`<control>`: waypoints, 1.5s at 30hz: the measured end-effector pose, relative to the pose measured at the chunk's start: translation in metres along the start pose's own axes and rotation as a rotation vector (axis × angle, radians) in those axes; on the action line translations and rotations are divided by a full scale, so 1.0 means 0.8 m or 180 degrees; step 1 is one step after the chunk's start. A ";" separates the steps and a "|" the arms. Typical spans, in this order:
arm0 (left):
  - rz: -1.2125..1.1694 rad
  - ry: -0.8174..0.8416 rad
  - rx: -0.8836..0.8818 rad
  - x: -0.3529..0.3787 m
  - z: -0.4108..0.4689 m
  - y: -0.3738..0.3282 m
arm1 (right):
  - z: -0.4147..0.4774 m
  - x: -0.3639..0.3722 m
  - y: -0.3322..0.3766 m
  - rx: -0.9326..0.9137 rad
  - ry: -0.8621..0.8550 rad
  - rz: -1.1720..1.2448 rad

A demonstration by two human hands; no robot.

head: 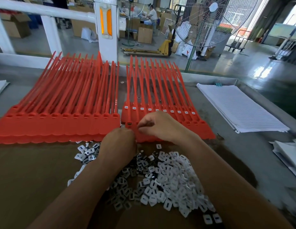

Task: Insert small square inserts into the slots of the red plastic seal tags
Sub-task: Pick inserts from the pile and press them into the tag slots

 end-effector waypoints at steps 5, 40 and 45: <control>0.0019 0.0103 -0.0005 0.006 0.002 0.002 | -0.043 0.016 -0.005 -0.0163 0.0383 -0.0031; -0.0049 0.0162 -0.0025 0.007 0.003 -0.001 | -0.031 -0.012 -0.024 0.0132 -0.0273 0.0240; -0.0103 0.0113 -0.0115 0.005 0.002 0.002 | -0.003 -0.029 -0.024 0.0237 -0.0599 0.0044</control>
Point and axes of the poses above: each hand's wrist, its own z-axis towards the middle knuckle, its own x-axis out of the palm, y = z × x, the point moved 10 cm from there along z, towards the middle knuckle, and after that the axes turned 9 degrees about x, right-handed, at the moved point
